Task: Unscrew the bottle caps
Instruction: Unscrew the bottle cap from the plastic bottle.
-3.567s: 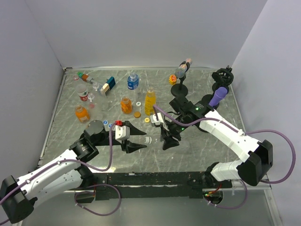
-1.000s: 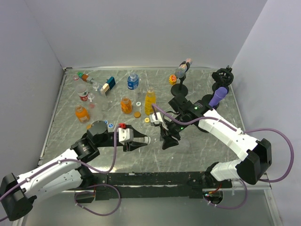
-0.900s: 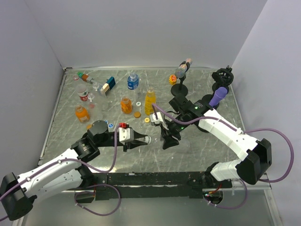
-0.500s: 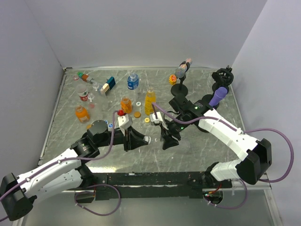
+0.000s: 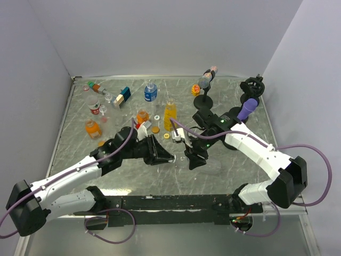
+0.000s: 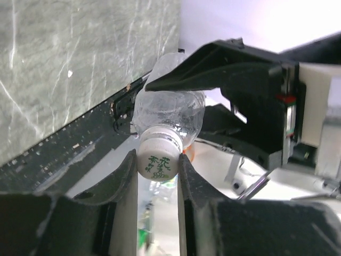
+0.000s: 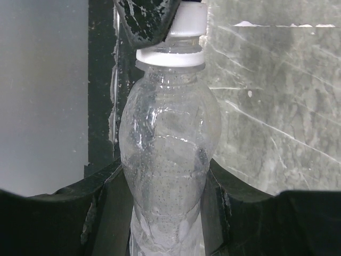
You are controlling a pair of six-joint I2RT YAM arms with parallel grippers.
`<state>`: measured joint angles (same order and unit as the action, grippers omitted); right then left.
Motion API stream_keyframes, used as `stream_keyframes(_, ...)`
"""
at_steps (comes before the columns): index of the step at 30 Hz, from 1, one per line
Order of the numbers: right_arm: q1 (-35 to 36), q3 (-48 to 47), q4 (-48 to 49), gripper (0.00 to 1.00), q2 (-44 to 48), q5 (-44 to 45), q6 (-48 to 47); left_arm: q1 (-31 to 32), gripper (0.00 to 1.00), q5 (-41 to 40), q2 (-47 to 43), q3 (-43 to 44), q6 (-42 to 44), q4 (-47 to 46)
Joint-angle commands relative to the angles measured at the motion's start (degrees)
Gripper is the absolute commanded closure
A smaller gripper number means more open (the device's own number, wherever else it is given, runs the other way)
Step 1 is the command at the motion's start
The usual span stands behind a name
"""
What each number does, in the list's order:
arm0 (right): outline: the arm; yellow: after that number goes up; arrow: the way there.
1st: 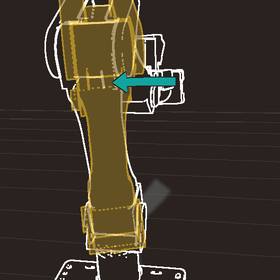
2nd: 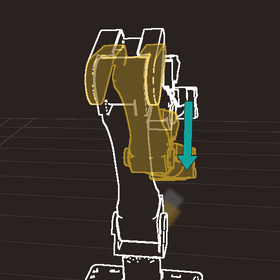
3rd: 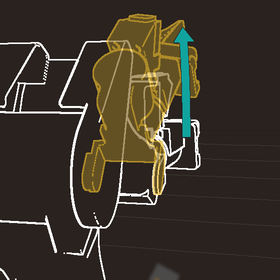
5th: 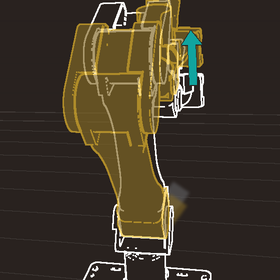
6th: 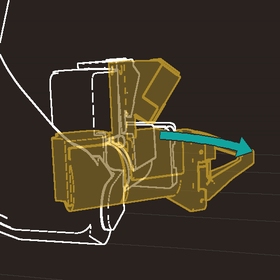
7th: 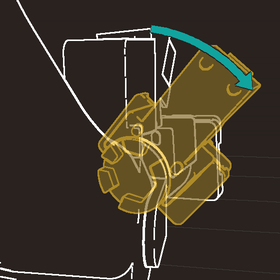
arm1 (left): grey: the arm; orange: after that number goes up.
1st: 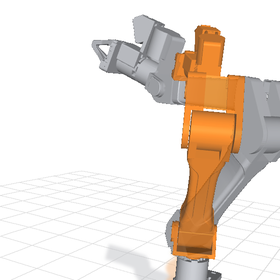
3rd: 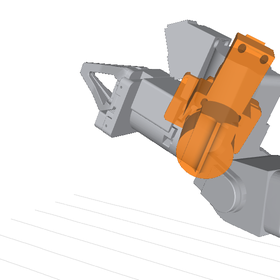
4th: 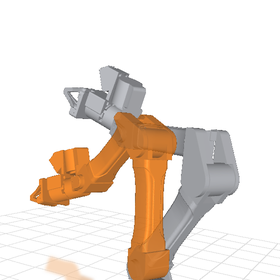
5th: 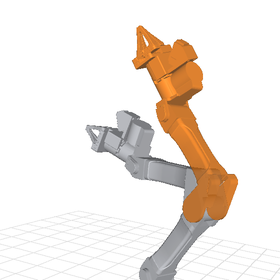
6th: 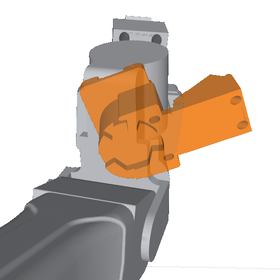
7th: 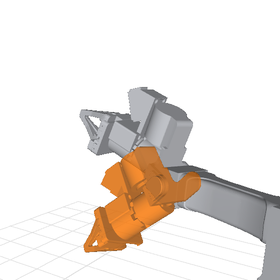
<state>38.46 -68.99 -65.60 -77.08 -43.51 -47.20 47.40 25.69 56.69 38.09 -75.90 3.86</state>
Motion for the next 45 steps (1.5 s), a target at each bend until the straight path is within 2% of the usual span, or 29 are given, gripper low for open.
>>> stream_keyframes(1, 0.65, 0.35, 7.16, 0.72, 1.23, -2.37, -0.44, 1.38, 0.99, -0.82, 1.41, 7.53, -9.97, 0.62)
stream_keyframes(6, 0.57, 0.17, 7.16, 0.72, 1.32, -2.37, -0.44, 1.38, 0.97, -0.65, 1.41, 6.22, -8.48, -0.07)
stream_keyframes(9, 0.65, 0.09, 7.07, 0.72, 1.32, -2.37, -0.52, 1.38, 0.49, 1.98, 1.15, 4.81, -6.9, -5.25)
stream_keyframes(10, 0.65, 0.0, 6.98, 0.73, 1.32, -2.46, -0.52, 1.38, 0.36, 2.86, 0.97, 4.89, -5.59, -6.31)
stream_keyframes(13, 0.65, 0.09, 6.98, 0.72, 1.49, -2.46, -0.61, 1.29, 0.09, 4.45, 0.1, 6.47, 1.34, -5.1)
stream_keyframes(15, 0.65, 0.09, 6.89, 0.72, 1.58, -2.46, -0.61, 1.21, 0.01, 4.01, -1.57, 7.26, 7.83, -1.08)
stream_keyframes(19, 0.65, 0.09, 6.81, 0.72, 1.93, -2.55, -0.7, 0.42, 0.03, 5.07, -5.96, 5.43, 22.77, 3.87)
stream_keyframes(25, 0.65, 0.09, 6.45, 0.72, 2.19, -3.07, -1.23, -0.2, 0.03, 5.51, -12.82, 1.47, 51.5, 13.19)
stream_keyframes(29, 0.65, 0.17, 5.84, 0.72, 2.37, -4.56, -2.72, -0.29, 0.03, 4.81, -21.15, -4.05, 69.87, 6.97)
stream_keyframes(31, 0.65, -0.18, 5.23, 0.72, 2.28, -5.53, -3.6, -0.2, 0.03, 4.98, -25.64, -7.66, 84.61, 2.06)
stream_keyframes(34, 0.65, -0.44, 4.35, 0.72, 2.02, -6.41, -4.3, -0.2, 0.03, 2.35, -26.99, -10.57, 96.43, -6.46)
stream_keyframes(37, 0.65, -0.27, 4.17, 0.72, 1.76, -6.59, -4.39, -0.2, 0.03, 3.39, -20.85, -6.2, 101.72, -7.56)
stream_keyframes(40, 0.65, -0.35, 4.26, 0.72, 1.67, -6.59, -4.39, -0.2, 0.01, 6.73, -14.86, -2.93, 102.18, -8.51)
stream_keyframes(45, 0.57, -0.36, 4.34, 0.72, 1.67, -6.59, -4.22, -0.11, 0.11, 10.16, -11.87, -3.46, 100.07, -12.39)
